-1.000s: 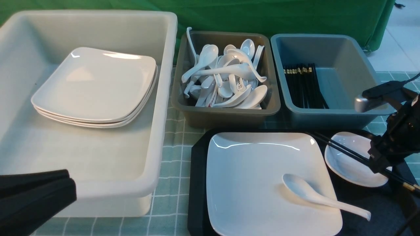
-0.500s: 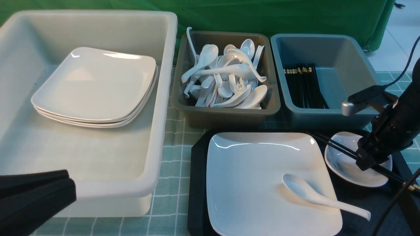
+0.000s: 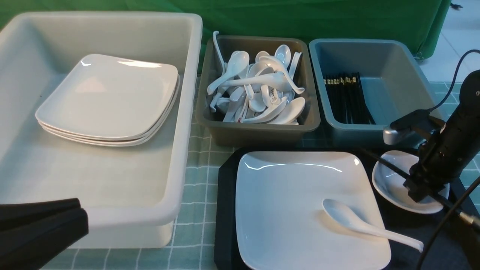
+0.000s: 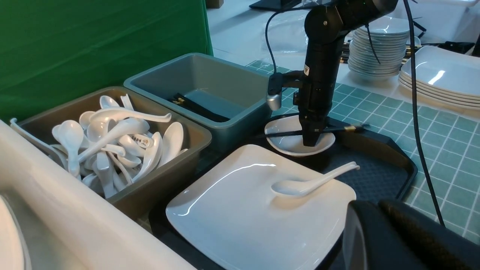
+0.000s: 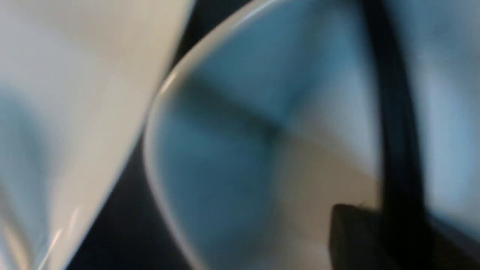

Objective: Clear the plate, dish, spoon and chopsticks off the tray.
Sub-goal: Use the right arm to grab a pair of chopsticks from the plate, then use the right arm to put the chopsticks into the small storage box on the right

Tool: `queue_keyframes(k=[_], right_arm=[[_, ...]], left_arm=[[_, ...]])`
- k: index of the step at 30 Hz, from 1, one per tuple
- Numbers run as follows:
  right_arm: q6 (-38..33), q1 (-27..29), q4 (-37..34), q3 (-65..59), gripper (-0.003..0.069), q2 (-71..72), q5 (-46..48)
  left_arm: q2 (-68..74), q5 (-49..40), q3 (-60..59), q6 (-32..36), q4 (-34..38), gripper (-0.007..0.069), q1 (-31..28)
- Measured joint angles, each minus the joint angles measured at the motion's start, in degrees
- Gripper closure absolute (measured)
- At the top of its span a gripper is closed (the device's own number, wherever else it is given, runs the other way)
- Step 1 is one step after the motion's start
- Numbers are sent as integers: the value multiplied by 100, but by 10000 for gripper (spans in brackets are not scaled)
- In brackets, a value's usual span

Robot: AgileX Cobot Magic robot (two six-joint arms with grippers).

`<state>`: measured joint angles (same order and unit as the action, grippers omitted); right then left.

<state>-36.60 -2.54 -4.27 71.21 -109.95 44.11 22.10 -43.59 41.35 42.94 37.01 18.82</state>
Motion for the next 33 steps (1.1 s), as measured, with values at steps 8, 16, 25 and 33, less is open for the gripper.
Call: queue_keyframes(k=[8, 16, 25, 33], right_arm=[[-767, -341, 15, 0, 538, 491, 632], [-106, -1004, -256, 196, 538, 1482, 314], [2308, -746, -592, 2175, 538, 711, -1252], [3324, -441, -548, 3769, 507, -1203, -1813]], left_arm=[[0, 18, 0, 0, 0, 608, 0], [0, 573, 0, -1, 5, 608, 0], [0, 1628, 0, -1, 28, 608, 0], [0, 1320, 0, -1, 12, 608, 0]])
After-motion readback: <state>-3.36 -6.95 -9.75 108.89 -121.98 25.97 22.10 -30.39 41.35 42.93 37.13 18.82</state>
